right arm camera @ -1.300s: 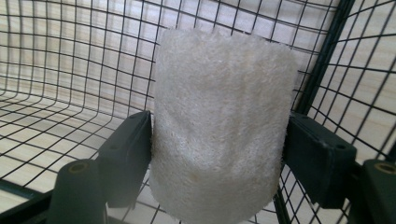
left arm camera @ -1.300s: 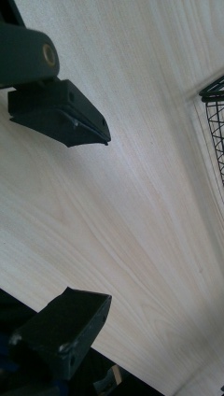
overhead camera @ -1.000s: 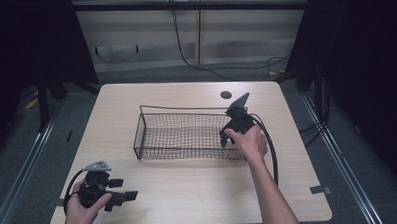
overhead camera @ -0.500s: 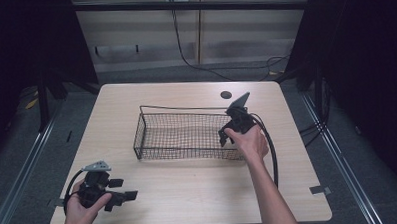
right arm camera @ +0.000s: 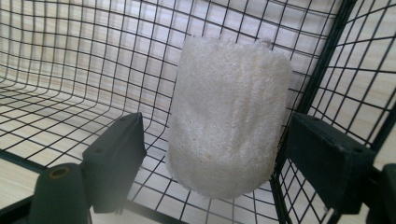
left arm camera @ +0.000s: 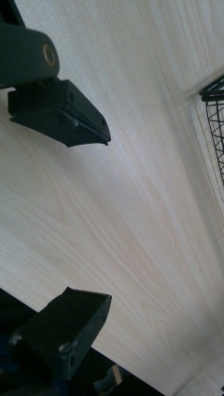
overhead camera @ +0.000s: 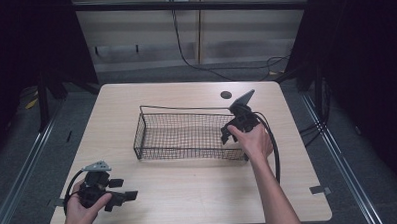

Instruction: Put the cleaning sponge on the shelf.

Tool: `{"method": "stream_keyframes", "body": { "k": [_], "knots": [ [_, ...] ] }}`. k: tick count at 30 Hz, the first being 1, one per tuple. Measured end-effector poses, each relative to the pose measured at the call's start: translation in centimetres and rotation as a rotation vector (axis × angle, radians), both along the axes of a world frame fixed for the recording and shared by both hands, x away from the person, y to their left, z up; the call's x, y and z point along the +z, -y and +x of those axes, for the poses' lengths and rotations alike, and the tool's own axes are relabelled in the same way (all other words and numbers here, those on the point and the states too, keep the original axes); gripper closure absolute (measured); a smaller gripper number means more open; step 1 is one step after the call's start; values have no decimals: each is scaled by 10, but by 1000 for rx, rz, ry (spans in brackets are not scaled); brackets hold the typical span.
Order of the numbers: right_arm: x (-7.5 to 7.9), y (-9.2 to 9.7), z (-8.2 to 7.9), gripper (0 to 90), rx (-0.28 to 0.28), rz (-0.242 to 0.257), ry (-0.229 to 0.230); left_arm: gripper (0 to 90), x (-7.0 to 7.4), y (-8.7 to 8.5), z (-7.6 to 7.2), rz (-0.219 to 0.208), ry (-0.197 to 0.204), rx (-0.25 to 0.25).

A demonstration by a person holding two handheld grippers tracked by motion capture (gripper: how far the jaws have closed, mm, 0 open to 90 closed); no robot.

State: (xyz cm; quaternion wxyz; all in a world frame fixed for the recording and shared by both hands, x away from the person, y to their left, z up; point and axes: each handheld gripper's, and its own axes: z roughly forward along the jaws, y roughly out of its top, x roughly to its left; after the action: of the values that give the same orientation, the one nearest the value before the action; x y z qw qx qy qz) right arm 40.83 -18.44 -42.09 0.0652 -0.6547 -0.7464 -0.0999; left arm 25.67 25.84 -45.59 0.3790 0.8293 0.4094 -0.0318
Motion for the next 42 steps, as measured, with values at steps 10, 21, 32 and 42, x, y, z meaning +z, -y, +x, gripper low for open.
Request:
{"method": "stream_keyframes", "body": {
  "k": [10,21,32,42],
  "knots": [
    [12,7,-6,149,-2,44,46,186,-1,1,0,-2,2,7],
    [26,14,-18,184,68,120,145,186,-1,1,0,0,1,5],
    [30,3,-29,207,175,155,169,186,-1,1,0,3,2,6],
    [28,3,-45,231,211,205,180,186,-1,1,0,6,-2,6]
  ]
}}
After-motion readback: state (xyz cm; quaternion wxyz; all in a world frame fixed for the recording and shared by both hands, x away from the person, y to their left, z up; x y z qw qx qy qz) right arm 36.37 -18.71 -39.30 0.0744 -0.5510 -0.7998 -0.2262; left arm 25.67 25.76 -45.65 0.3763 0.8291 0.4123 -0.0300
